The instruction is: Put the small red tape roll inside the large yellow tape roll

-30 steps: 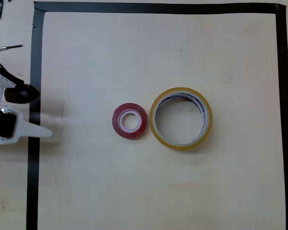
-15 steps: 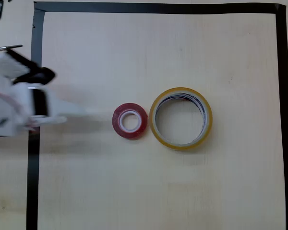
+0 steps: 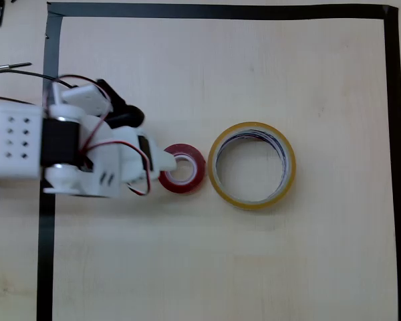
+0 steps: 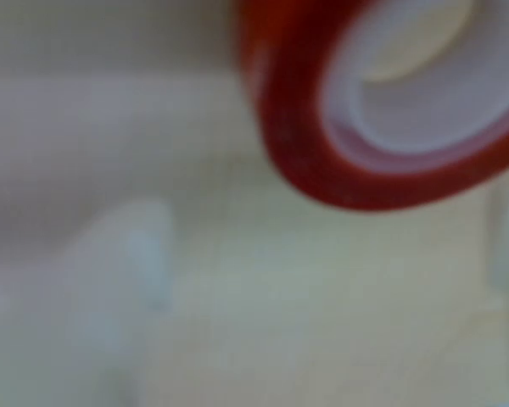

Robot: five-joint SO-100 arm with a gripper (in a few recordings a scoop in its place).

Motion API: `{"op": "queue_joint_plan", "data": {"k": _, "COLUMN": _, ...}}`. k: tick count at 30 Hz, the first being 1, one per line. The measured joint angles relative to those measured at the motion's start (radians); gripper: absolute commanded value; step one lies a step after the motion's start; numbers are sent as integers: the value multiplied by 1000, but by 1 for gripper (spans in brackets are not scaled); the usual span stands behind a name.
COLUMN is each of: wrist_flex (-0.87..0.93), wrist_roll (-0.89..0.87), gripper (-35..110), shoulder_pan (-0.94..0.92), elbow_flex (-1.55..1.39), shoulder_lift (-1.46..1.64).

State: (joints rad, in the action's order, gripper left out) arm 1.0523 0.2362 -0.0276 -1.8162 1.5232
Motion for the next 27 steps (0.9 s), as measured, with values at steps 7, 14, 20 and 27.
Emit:
{"op": "queue_joint_plan", "data": {"k": 7, "wrist_flex": -51, "wrist_roll": 14, "gripper": 19, "shoulder_pan": 9, "elbow_flex": 57, "shoulder_lift": -124}}
{"op": "queue_joint_plan", "data": {"k": 14, "wrist_flex": -83, "wrist_roll": 14, "gripper": 17, "shoulder_pan": 17, "elbow_flex": 75, "shoulder_lift": -216}}
{"op": "queue_joint_plan", "data": {"k": 20, "wrist_flex": -83, "wrist_roll": 14, "gripper": 0, "shoulder_pan": 28, "elbow_flex": 144, "shoulder_lift": -281}}
{"op": "queue_joint_plan", "data": {"k": 27, "wrist_flex": -41, "wrist_roll": -17, "gripper": 0, "shoulder_pan": 18, "elbow_flex": 196, "shoulder_lift": -304}}
